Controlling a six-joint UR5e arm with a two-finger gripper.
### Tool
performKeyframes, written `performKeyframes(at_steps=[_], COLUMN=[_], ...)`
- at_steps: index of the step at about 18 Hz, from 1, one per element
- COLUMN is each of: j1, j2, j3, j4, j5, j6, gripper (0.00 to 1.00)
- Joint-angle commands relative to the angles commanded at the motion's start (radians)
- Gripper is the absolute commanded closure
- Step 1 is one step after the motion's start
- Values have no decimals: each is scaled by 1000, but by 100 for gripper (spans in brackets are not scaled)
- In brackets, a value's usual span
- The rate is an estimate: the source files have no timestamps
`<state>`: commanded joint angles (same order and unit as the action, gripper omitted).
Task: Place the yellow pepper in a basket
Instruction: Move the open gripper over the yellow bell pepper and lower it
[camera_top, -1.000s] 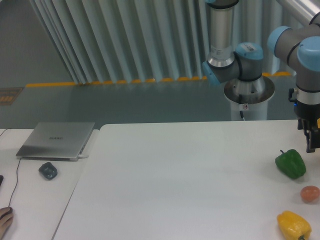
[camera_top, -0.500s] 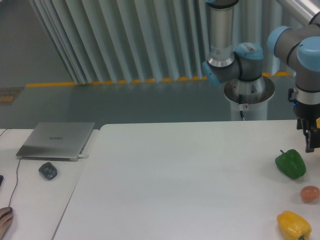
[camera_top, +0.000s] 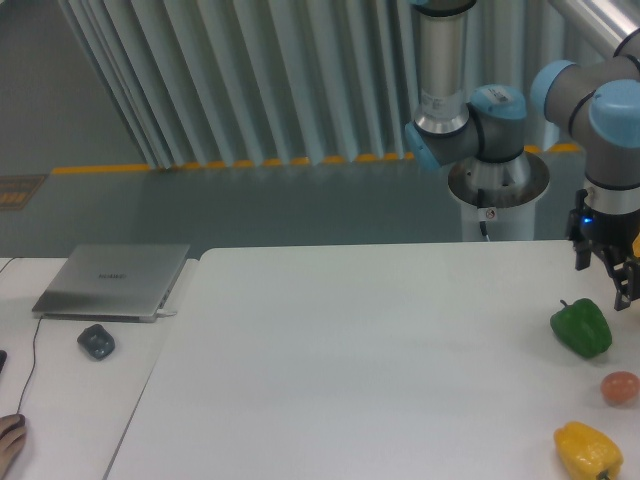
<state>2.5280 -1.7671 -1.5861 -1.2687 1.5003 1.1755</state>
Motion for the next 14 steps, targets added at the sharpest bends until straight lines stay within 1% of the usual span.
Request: performKeyframes(at_steps=[2, 3, 5, 6, 7, 9, 10, 12, 14], j1=[-21, -26, -57, -81, -90, -113, -117, -118, -120], j2=[-3, -14, -32, -44, -64, -84, -93, -104, -117], j3=[0, 0, 3, 5, 9, 23, 23, 23, 23], j4=[17, 28, 78, 113, 132, 167, 181, 204, 250], j5=[-2, -2, -5, -5, -3, 0, 0, 0, 0], j6=[-45, -97, -225, -302, -363, -495, -558, -638, -729], gripper=[0, 0, 0, 0, 0, 0, 0, 0, 0])
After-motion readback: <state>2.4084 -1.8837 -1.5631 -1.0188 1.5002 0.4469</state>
